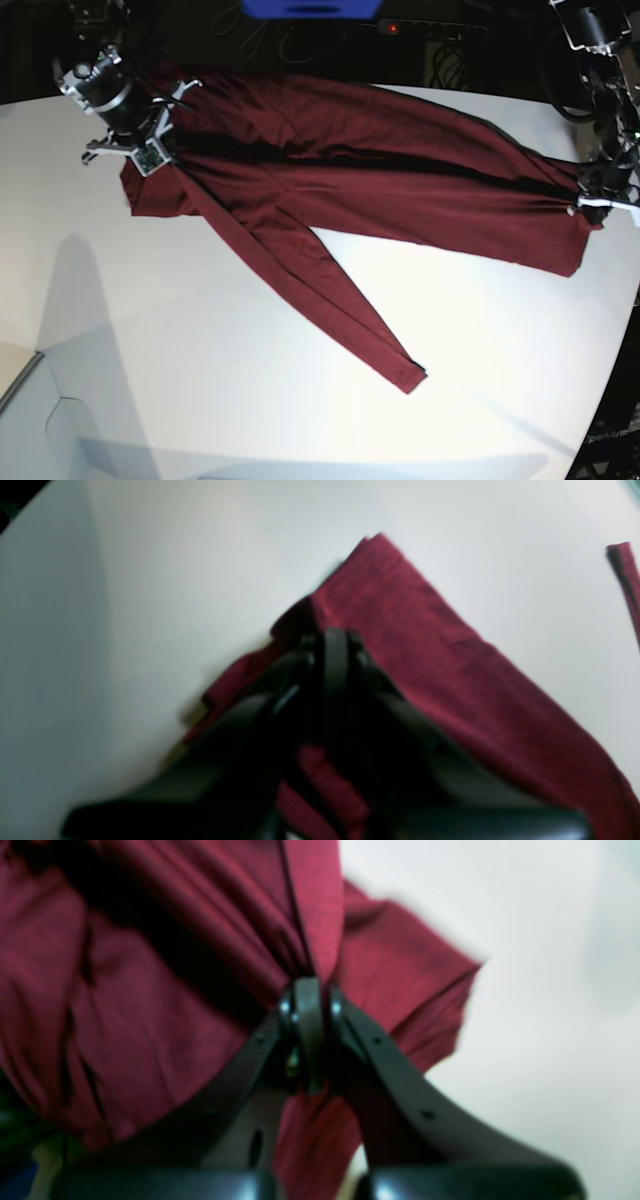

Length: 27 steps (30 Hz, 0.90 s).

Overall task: Layout the t-shirt on the table in an organized manner, then fold the t-shirt properly
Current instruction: 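Lift the shirt side with both grippers and fold it toward the collar, then move the right gripper to the trailing sleeve and grasp it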

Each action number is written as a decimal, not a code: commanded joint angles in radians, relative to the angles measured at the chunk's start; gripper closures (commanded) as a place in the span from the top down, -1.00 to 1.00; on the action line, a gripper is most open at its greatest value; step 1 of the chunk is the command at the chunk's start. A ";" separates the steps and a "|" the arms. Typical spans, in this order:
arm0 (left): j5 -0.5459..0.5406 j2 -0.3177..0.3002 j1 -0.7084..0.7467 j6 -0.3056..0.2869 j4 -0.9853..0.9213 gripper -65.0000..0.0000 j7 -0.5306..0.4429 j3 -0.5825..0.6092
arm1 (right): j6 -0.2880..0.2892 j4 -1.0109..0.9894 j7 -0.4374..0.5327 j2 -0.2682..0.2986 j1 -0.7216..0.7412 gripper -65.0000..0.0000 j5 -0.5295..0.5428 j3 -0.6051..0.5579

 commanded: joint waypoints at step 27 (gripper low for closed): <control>-0.005 -0.022 -0.011 -0.004 -0.064 -0.20 0.032 -0.003 | -0.004 -0.025 0.012 0.007 0.000 0.26 0.006 0.006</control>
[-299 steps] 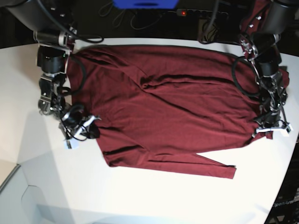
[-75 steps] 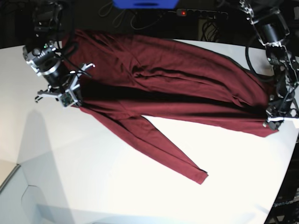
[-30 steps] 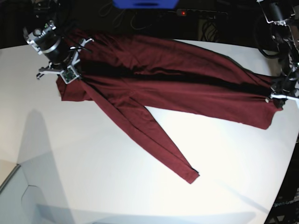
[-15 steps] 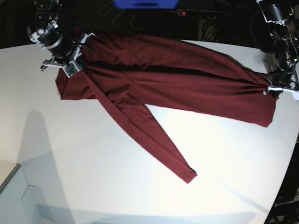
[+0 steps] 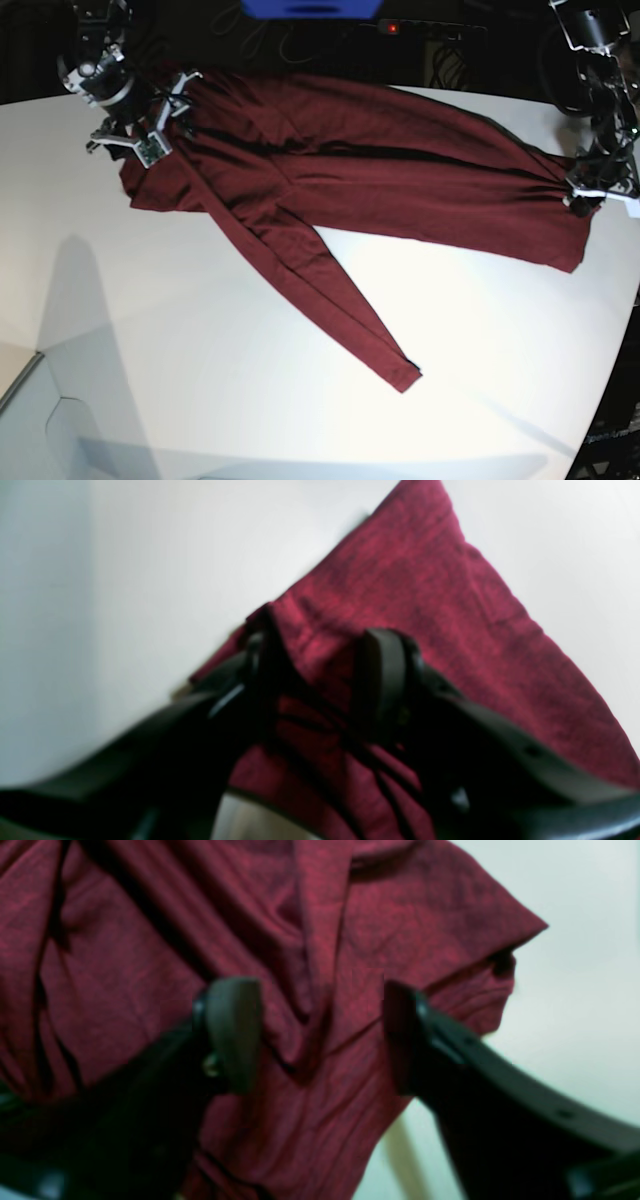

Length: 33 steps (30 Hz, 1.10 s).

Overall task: Layout the t-shirt on the table in an organized manner, then fold the t-shirt properly
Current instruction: 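Move the right gripper to the trailing sleeve and grasp it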

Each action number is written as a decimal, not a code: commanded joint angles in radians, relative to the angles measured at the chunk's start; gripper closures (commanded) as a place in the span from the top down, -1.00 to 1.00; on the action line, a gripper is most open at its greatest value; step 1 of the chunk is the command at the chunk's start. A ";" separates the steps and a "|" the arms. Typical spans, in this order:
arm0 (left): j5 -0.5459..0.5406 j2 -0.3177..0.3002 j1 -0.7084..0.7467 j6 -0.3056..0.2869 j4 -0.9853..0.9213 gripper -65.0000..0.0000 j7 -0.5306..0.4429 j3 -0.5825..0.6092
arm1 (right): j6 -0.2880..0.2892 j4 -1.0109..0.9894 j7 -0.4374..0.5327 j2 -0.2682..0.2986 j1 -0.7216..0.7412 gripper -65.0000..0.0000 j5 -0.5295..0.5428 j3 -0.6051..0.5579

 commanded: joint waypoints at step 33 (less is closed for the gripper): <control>-0.008 0.011 -0.004 0.007 0.018 -0.19 0.010 -0.013 | -0.004 -0.487 0.098 -0.217 0.661 0.44 -0.186 -0.275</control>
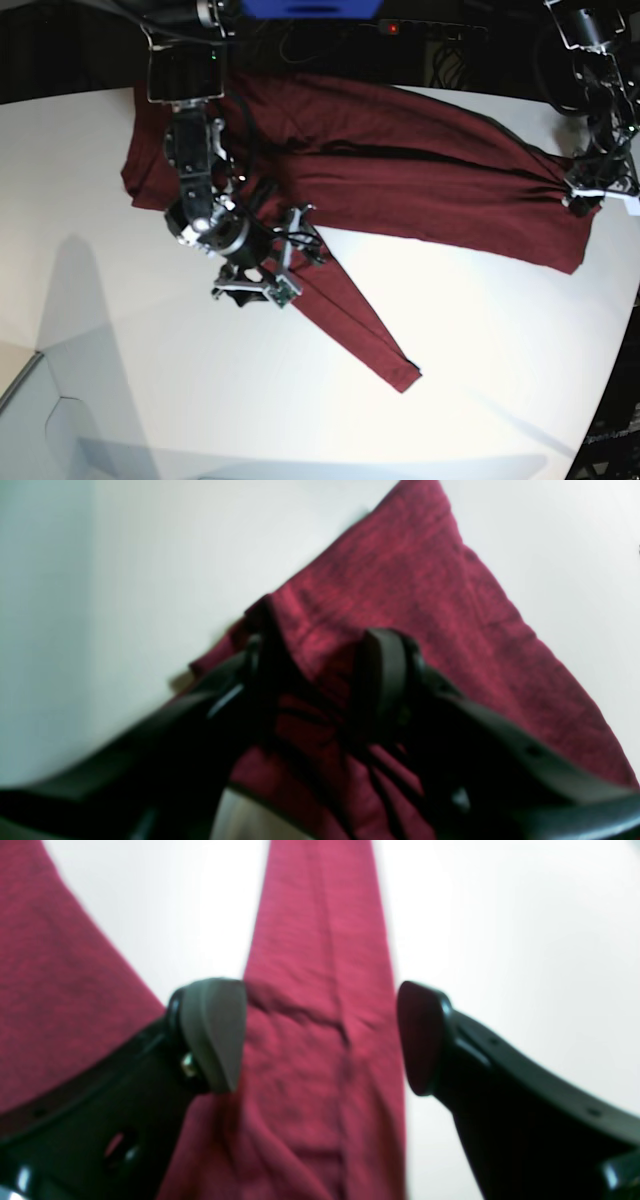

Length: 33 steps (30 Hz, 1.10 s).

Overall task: Layout the t-shirt on the table in an organized manner, then fold the t-shirt properly
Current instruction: 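Move the right gripper to the trailing sleeve and grasp it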

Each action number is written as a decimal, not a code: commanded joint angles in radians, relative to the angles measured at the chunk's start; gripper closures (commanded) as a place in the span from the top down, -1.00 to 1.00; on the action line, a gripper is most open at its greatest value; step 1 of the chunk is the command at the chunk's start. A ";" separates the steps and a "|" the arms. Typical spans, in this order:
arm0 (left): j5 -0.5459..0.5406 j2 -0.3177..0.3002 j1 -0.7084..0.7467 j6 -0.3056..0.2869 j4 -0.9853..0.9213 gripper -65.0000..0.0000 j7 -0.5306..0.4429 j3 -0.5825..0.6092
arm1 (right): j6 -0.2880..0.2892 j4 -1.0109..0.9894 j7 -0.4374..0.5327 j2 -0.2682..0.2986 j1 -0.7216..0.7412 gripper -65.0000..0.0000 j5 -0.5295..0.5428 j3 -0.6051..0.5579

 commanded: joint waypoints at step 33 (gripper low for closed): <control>0.002 -0.011 -0.029 0.003 0.000 -0.19 0.014 -0.002 | -0.066 -0.241 0.131 0.060 0.122 -0.36 0.013 0.006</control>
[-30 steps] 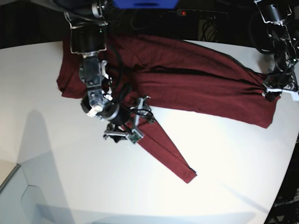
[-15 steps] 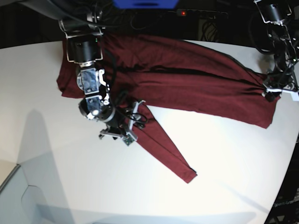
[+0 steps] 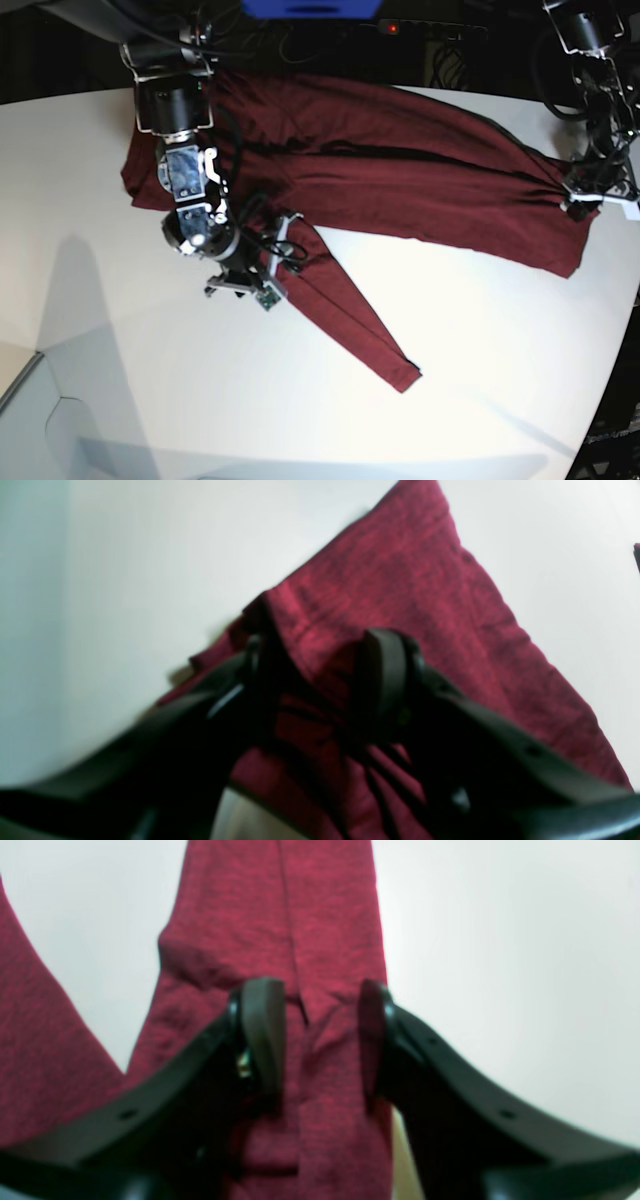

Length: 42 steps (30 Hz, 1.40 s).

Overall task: Layout the t-shirt on the table in an organized manner, then fold the t-shirt properly
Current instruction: 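Move the right gripper to the trailing sleeve and grasp it, then lift the sleeve with the right gripper and lay it across the shirt body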

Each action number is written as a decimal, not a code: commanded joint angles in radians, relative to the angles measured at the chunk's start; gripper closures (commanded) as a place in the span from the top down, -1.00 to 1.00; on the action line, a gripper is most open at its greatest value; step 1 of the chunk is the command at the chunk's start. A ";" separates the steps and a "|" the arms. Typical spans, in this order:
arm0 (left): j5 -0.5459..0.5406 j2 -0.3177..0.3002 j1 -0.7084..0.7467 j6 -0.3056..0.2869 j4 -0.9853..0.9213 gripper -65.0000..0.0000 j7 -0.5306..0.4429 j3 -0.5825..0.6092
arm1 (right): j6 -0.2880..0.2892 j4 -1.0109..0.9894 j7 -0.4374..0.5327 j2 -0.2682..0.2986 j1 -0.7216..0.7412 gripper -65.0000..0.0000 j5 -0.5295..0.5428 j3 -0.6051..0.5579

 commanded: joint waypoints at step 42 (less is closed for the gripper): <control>0.005 -0.014 -0.011 0.004 0.009 -0.19 0.014 0.005 | 0.056 0.725 0.016 -0.118 -0.368 -1.00 0.009 -0.397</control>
